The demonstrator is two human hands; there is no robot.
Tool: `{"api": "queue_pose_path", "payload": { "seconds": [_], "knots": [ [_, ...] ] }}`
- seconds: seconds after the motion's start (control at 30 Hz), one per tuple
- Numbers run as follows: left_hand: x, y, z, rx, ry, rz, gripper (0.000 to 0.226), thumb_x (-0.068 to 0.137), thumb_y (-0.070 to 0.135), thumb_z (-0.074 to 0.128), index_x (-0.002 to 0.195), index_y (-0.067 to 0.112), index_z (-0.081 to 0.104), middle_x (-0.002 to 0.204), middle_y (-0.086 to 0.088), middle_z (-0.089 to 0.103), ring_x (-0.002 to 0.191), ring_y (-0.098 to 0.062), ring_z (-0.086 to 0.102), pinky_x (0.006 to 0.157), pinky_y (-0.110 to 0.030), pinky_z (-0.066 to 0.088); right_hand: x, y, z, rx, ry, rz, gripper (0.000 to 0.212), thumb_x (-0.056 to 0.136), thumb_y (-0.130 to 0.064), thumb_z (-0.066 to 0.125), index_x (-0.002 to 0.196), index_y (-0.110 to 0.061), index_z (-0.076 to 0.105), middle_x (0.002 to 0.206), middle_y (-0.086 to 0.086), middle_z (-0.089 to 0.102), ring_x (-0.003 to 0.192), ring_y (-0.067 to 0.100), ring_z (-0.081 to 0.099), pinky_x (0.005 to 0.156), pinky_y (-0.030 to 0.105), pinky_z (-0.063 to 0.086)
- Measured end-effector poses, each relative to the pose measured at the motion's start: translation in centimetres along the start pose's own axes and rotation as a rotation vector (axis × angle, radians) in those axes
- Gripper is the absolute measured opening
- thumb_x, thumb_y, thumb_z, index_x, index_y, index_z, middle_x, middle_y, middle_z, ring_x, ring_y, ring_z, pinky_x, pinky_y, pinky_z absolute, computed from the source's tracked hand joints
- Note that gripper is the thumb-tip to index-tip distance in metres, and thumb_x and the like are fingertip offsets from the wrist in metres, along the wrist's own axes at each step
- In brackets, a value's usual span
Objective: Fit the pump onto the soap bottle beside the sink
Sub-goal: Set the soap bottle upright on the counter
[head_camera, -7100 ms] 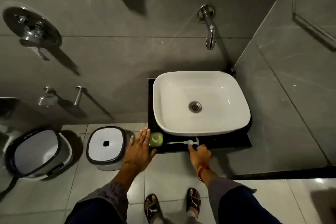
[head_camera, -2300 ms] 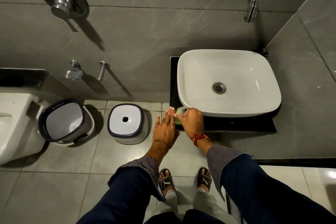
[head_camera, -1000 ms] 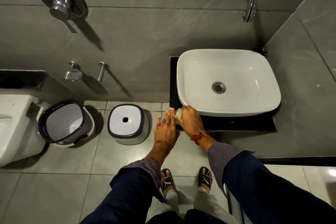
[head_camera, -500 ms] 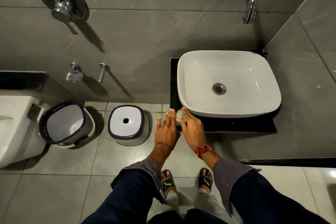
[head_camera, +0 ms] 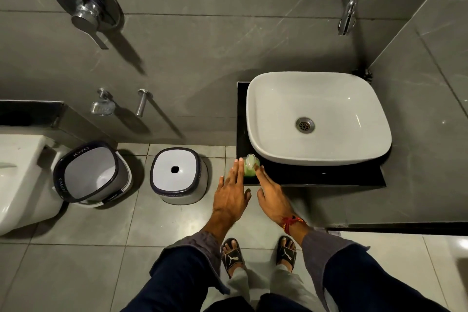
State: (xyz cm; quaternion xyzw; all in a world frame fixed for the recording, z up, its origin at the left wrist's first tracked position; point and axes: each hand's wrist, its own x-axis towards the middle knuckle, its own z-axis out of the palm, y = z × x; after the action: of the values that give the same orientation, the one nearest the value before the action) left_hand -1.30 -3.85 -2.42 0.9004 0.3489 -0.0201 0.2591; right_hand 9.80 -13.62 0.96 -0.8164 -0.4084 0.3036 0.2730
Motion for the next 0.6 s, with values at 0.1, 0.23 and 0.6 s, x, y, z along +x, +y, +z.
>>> {"api": "queue_pose_path", "payload": {
  "seconds": [0.1, 0.23, 0.6],
  "knots": [
    [0.0, 0.2, 0.4, -0.034, -0.017, 0.011, 0.1, 0.096, 0.04, 0.057, 0.153, 0.019, -0.023, 0.166, -0.004, -0.01, 0.151, -0.023, 0.01, 0.12, -0.05, 0.021, 0.4, 0.0, 0.4, -0.045, -0.037, 0.008, 0.085, 0.093, -0.003, 0.049, 0.153, -0.037, -0.001, 0.166, 0.002, 0.004, 0.131, 0.036, 0.05, 0.1, 0.049, 0.052],
    [1.3, 0.2, 0.0, -0.059, -0.021, 0.015, 0.098, 0.097, 0.044, 0.054, 0.153, 0.014, -0.021, 0.166, -0.007, -0.012, 0.152, -0.025, 0.006, 0.119, -0.049, 0.025, 1.7, -0.5, 0.7, -0.052, -0.058, 0.005, 0.089, 0.091, -0.002, 0.054, 0.155, -0.03, -0.002, 0.166, 0.007, -0.001, 0.146, 0.035, 0.028, 0.113, 0.05, 0.037],
    [3.8, -2.1, -1.8, 0.037, -0.047, 0.104, 0.102, 0.094, 0.034, 0.062, 0.153, 0.012, -0.019, 0.166, -0.01, -0.01, 0.15, -0.03, 0.013, 0.116, -0.052, 0.029, 3.9, -1.4, 0.9, -0.125, -0.009, -0.063, 0.097, 0.082, 0.005, 0.058, 0.156, -0.02, -0.001, 0.166, 0.011, 0.001, 0.135, 0.038, 0.044, 0.109, 0.047, 0.043]
  ]
}}
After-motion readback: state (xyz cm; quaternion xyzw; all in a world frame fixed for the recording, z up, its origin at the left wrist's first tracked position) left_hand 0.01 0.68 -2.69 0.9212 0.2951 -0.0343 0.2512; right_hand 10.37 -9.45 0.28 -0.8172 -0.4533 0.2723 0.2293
